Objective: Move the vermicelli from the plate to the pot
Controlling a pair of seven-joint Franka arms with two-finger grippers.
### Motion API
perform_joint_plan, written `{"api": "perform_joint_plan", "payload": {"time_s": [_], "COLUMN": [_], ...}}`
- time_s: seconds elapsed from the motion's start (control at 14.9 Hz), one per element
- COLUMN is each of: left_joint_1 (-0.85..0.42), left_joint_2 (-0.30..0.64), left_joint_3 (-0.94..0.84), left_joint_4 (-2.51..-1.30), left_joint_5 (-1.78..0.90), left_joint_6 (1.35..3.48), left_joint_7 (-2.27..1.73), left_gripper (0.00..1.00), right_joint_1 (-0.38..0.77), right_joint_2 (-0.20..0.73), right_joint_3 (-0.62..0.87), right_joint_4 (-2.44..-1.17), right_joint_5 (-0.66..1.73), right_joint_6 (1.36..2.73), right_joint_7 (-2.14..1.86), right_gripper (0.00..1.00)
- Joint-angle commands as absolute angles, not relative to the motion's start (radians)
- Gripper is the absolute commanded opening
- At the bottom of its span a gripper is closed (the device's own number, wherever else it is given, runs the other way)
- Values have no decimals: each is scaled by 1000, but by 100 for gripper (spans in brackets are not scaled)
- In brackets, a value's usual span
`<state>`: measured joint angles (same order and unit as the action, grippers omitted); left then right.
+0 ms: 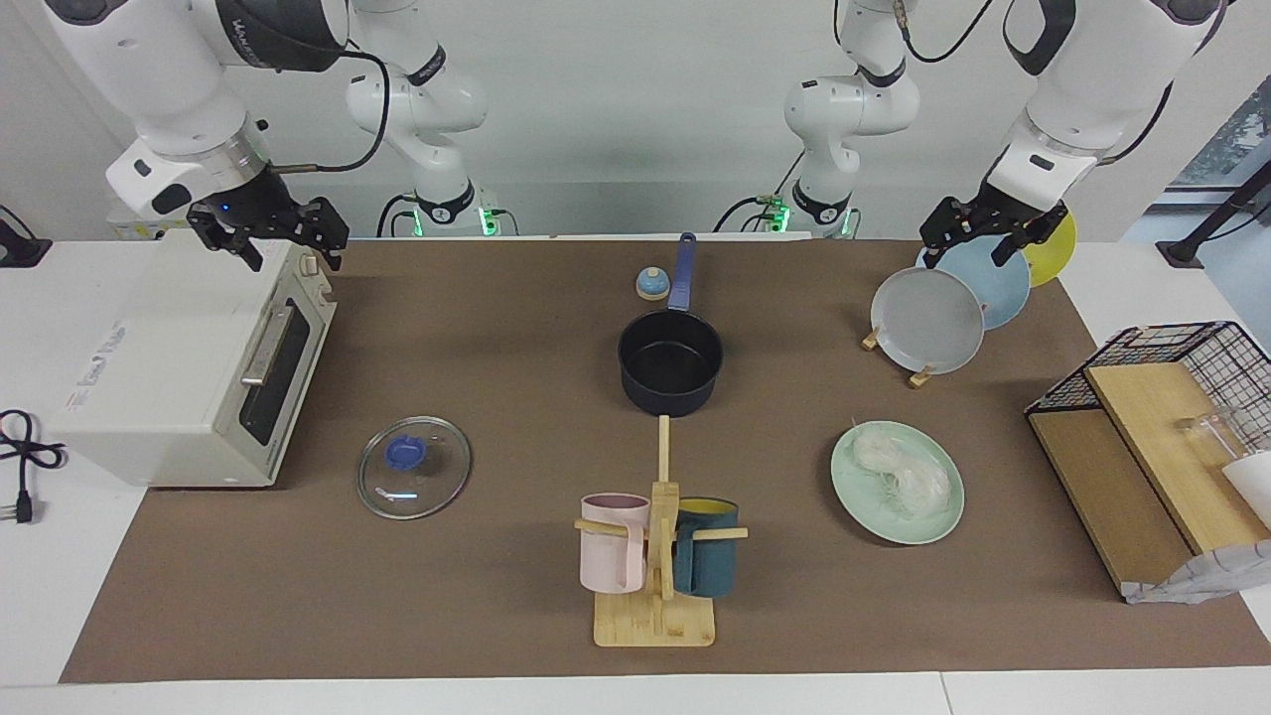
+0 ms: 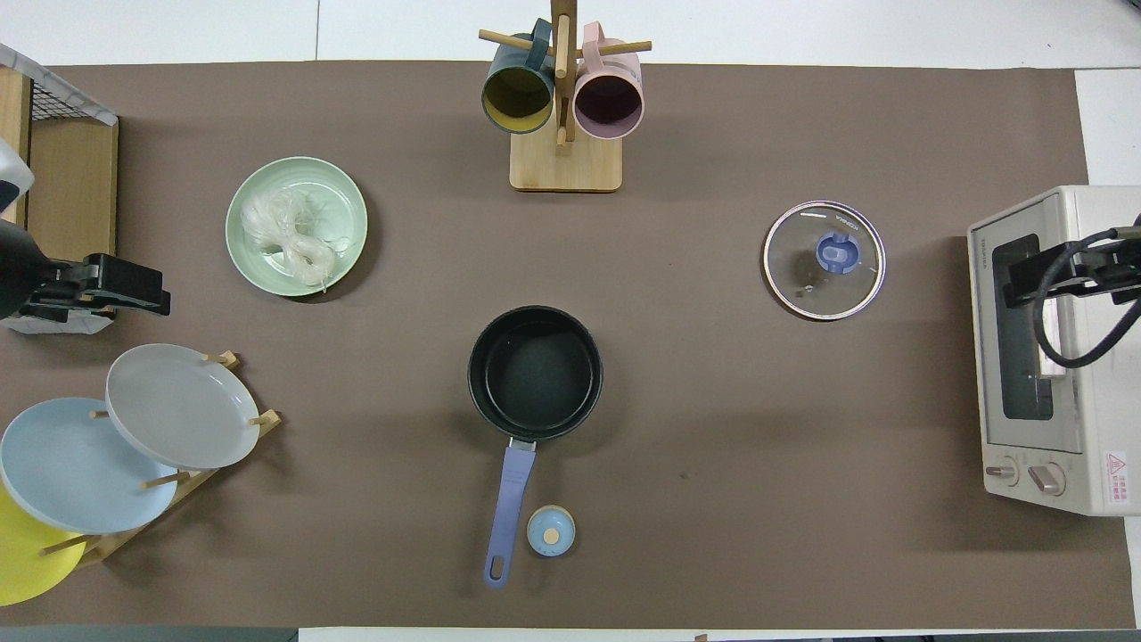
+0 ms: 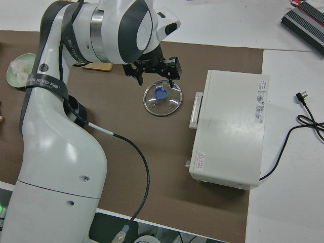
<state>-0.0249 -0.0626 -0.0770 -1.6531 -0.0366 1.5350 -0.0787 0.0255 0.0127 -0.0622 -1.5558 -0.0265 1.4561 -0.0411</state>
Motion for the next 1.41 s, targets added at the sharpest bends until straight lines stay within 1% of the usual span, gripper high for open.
{"api": "perform_joint_plan", "payload": {"time_s": [0.0, 0.27, 0.4, 0.54, 1.34], "left_joint_1": [-17, -17, -17, -17, -17], "left_joint_2": [-74, -74, -74, -72, -74], "left_joint_3": [-83, -83, -84, -83, -83], "left_joint_4": [-1660, -1660, -1660, -1660, -1660], "left_joint_5": [-25, -25, -25, -25, -25], "left_joint_6": [1523, 1523, 1523, 1523, 1523], "left_joint_7": [-87, -87, -87, -87, -87], "left_gripper": [100, 100, 100, 100, 100], "right_joint_1": [26, 26, 22, 25, 26], "right_joint_2": [2, 2, 3, 6, 2], "right_joint_3": [-63, -61, -61, -61, -61], "right_joint_4": [-1568, -1568, -1574, -1577, -1578], "right_joint_5": [-8, -9, -2, 9, 9], "right_joint_6": [1479, 1480, 1521, 1529, 1491], "right_joint_7": [-37, -35, -34, -28, -26], "right_gripper": [100, 100, 100, 100, 100]}}
